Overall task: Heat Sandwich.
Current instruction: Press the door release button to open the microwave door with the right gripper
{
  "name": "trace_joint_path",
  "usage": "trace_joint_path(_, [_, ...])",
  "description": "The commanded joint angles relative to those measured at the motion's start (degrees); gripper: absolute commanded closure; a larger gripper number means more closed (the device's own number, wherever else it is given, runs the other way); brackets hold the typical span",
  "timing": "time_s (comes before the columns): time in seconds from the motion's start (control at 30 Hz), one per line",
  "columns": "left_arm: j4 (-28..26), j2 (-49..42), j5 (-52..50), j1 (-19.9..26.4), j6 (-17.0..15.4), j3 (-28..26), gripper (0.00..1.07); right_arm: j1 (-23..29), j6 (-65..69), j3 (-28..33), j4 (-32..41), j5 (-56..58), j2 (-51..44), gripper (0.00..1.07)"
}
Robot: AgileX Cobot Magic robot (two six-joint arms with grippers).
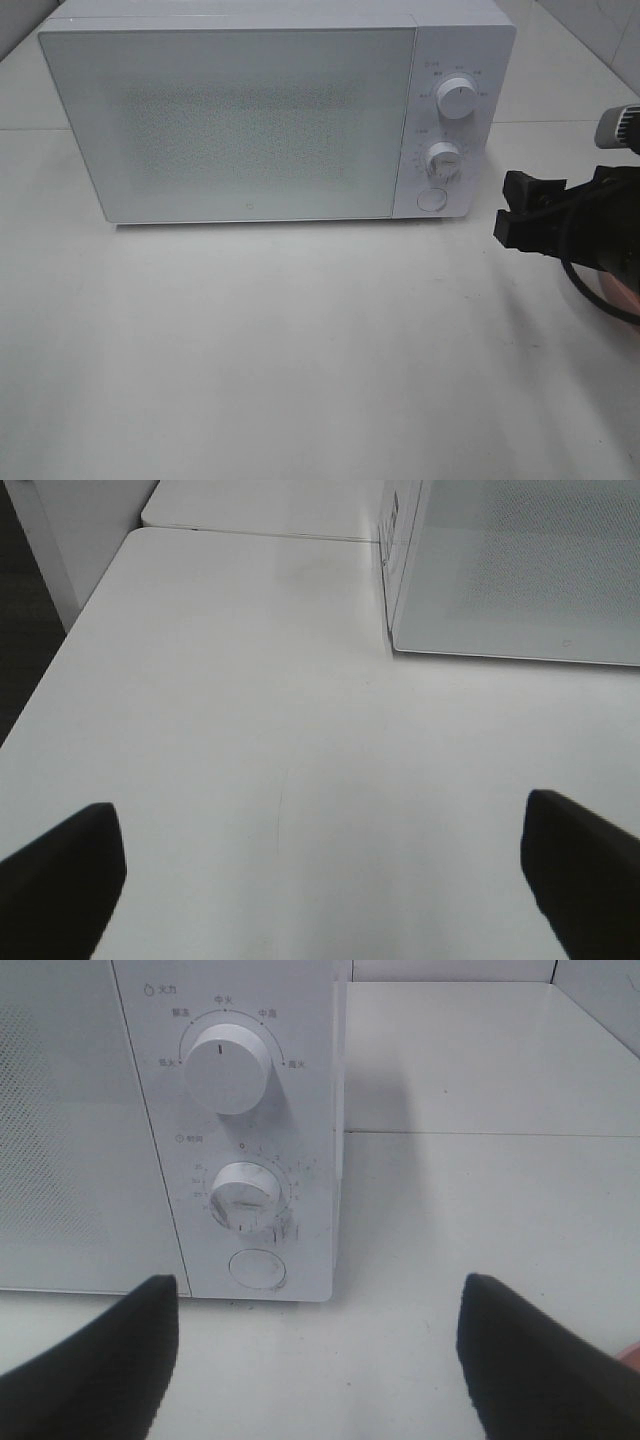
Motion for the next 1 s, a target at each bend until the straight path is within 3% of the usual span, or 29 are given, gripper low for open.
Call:
trace_joint_path(0.03, [0.1,-1.6,-0.2,0.2,-0.1,0.2,0.05,0.4,0.3,-0.1,-0.1,-0.9,-0.2,0.32])
trace_joint_path(0.27, [0.1,-1.6,-0.2,0.2,-0.1,0.2,0.05,0.4,3.7,-0.1,-0.3,-1.8,4.5,0.32])
trace_joint_path(1.0, [0.1,-1.6,-0.2,0.2,-0.1,0.2,0.05,8.8,14.0,-0.1,3.0,-13.8,21.4,0.32])
